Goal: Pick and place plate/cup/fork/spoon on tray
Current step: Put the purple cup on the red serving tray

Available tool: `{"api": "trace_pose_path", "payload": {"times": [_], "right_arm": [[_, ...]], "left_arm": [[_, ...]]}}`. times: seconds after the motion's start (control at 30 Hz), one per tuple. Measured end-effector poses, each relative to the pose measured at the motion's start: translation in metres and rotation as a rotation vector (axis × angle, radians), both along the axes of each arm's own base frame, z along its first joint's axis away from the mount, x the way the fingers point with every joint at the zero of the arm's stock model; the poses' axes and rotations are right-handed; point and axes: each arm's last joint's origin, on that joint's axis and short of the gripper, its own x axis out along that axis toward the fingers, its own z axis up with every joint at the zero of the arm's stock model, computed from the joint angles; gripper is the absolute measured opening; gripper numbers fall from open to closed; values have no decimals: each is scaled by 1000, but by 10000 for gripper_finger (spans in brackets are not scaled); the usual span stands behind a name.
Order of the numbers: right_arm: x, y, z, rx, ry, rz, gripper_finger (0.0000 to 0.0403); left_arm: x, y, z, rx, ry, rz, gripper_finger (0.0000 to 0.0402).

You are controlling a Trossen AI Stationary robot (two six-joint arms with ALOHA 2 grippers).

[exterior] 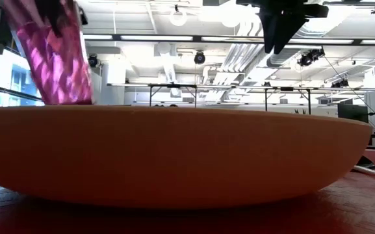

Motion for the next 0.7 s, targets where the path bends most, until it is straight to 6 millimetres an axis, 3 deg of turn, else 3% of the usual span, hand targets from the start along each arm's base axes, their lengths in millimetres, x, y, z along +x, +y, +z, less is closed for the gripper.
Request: {"api": "trace_pose_path", "payload": {"times": [0.23,0.7], "right_arm": [[1,0,0,2,-9,0,91],[1,0,0,6,-13,0,91]], "left_arm": [[13,8,21,19,-15,-22,3],[56,0,-23,41,225,-146,5]]}}
